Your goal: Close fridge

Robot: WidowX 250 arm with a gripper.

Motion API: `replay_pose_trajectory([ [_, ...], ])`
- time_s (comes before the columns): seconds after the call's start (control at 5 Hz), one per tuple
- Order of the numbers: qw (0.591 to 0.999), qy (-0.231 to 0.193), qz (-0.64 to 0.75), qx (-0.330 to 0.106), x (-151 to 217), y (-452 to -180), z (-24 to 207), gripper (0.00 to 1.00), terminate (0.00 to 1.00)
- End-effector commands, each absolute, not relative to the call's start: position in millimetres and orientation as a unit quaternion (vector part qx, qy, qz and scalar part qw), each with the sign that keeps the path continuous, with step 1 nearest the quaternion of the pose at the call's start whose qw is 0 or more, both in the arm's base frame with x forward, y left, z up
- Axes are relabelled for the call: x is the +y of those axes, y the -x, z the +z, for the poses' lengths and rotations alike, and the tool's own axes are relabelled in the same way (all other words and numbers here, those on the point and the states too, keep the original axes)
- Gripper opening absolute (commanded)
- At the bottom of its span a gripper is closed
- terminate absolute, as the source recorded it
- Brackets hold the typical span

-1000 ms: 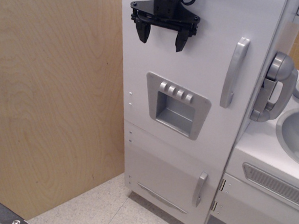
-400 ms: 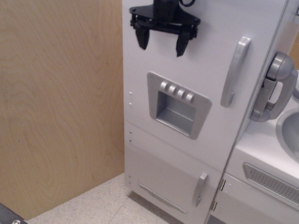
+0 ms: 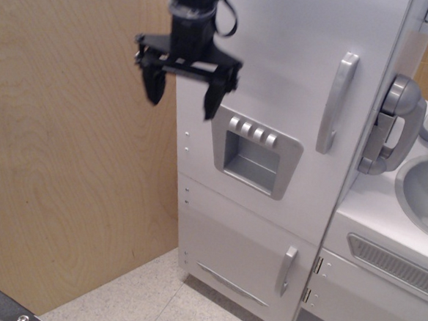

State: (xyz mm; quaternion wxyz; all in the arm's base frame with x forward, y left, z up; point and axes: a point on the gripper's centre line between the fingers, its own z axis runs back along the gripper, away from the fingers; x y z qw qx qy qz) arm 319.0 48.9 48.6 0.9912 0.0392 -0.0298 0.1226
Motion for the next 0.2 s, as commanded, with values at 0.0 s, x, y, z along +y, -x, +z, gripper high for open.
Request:
replay_pose_trajectory([
  [0.0, 0.99, -0.04, 0.122, -0.063, 54.6, -325.5, 74.0, 1.0, 1.0],
])
